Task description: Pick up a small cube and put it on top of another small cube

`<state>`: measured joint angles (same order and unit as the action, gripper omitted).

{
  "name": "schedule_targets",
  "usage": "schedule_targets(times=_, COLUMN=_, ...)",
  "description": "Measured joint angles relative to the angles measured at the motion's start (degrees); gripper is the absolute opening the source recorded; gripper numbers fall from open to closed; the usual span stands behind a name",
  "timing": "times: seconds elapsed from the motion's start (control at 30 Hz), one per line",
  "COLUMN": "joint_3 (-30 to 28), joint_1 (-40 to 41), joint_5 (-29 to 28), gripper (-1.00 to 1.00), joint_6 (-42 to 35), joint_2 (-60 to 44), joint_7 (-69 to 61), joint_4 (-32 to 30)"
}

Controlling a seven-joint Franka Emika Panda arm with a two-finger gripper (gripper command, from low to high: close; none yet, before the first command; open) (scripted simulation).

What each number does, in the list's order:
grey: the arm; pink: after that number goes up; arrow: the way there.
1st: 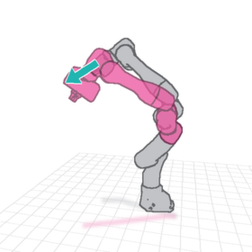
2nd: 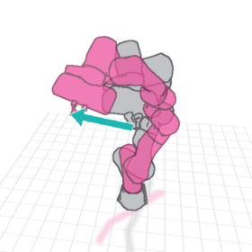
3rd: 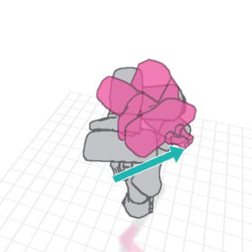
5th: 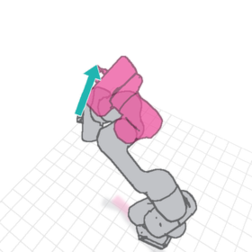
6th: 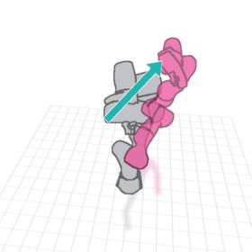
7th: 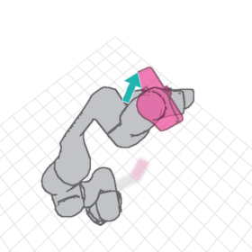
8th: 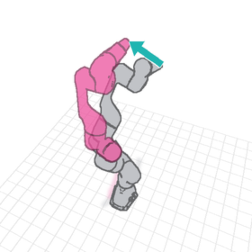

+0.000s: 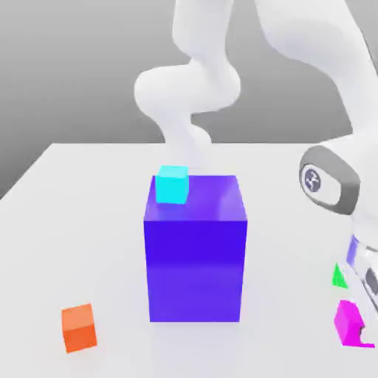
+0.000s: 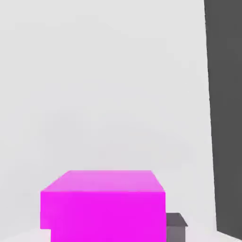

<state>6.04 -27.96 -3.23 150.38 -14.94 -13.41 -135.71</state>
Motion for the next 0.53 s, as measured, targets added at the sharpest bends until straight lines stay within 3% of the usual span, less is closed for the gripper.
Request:
schedule_targets(times=0.23, joint_3=8.1, joint_1=-8.2, joint_5=2.7, gripper=-1.0, joint_6=0.9, joint_2=13.6, joint_7=-7.9, joint_4=-14.5)
schedule_targets(times=0.43, joint_3=5.1, joint_1=-10.8, joint_5=-2.6, gripper=-1.0, joint_6=10.7, joint_2=5.2, joint_7=-5.0, joint_4=-16.0)
schedule_targets(times=0.47, joint_3=4.7, joint_1=-11.1, joint_5=-3.3, gripper=1.0, joint_6=11.7, joint_2=4.1, joint_7=-4.5, joint_4=-15.9)
schedule_targets(times=0.53, joint_3=4.7, joint_1=-11.1, joint_5=-3.3, gripper=1.0, joint_6=11.7, joint_2=4.1, joint_7=-4.5, joint_4=-15.9)
